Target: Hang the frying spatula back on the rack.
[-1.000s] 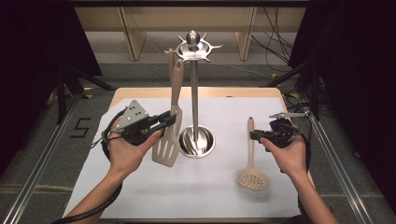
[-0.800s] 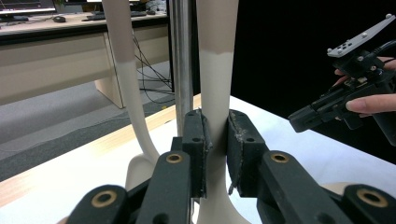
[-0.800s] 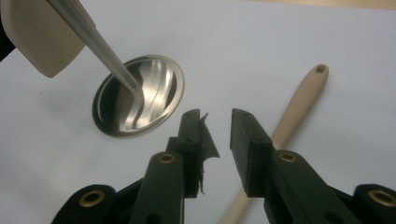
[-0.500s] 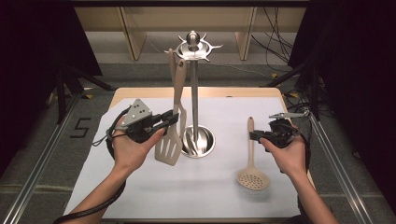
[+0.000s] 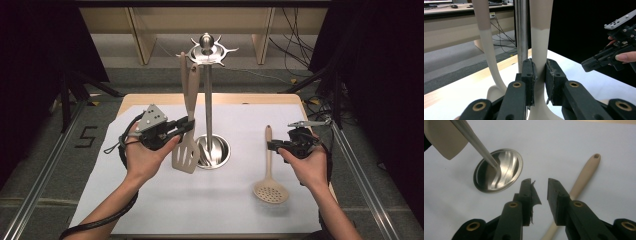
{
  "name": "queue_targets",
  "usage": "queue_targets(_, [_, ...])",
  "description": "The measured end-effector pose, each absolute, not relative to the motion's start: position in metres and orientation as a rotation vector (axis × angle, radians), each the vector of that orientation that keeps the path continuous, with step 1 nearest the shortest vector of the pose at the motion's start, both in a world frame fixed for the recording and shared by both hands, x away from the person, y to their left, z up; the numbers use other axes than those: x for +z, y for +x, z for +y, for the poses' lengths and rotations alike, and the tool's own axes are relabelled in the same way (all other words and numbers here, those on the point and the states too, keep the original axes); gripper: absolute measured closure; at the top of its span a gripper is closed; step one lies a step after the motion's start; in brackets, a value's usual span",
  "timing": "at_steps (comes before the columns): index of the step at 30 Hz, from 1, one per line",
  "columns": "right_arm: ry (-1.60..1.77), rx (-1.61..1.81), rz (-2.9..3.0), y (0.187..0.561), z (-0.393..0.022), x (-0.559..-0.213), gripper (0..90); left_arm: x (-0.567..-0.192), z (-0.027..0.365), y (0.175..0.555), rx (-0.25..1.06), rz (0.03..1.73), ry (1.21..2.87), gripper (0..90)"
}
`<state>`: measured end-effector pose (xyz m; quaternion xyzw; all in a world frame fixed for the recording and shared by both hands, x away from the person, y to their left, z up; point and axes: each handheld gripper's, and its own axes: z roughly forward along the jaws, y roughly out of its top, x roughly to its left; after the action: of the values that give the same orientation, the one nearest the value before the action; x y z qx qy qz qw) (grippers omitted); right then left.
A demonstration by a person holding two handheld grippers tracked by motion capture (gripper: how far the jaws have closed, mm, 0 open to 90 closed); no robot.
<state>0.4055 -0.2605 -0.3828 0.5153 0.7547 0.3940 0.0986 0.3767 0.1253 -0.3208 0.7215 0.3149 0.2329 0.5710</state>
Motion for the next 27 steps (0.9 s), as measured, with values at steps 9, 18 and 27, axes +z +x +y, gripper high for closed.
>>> queue_targets(9, [1.529, 1.159, 2.232, 0.406, -0.26, -0.383, 74.3, -0.32, 0.121, 0.382, 0.542, 0.743, 1.704, 77.2])
queue_targets(18, [1.508, 1.168, 2.238, 0.407, -0.261, -0.385, 74.3, -0.319, 0.116, 0.387, 0.539, 0.744, 1.727, 76.5])
queue_targets(27, [1.516, 1.158, 2.244, 0.407, -0.261, -0.385, 74.3, -0.32, 0.113, 0.39, 0.517, 0.748, 1.744, 73.1])
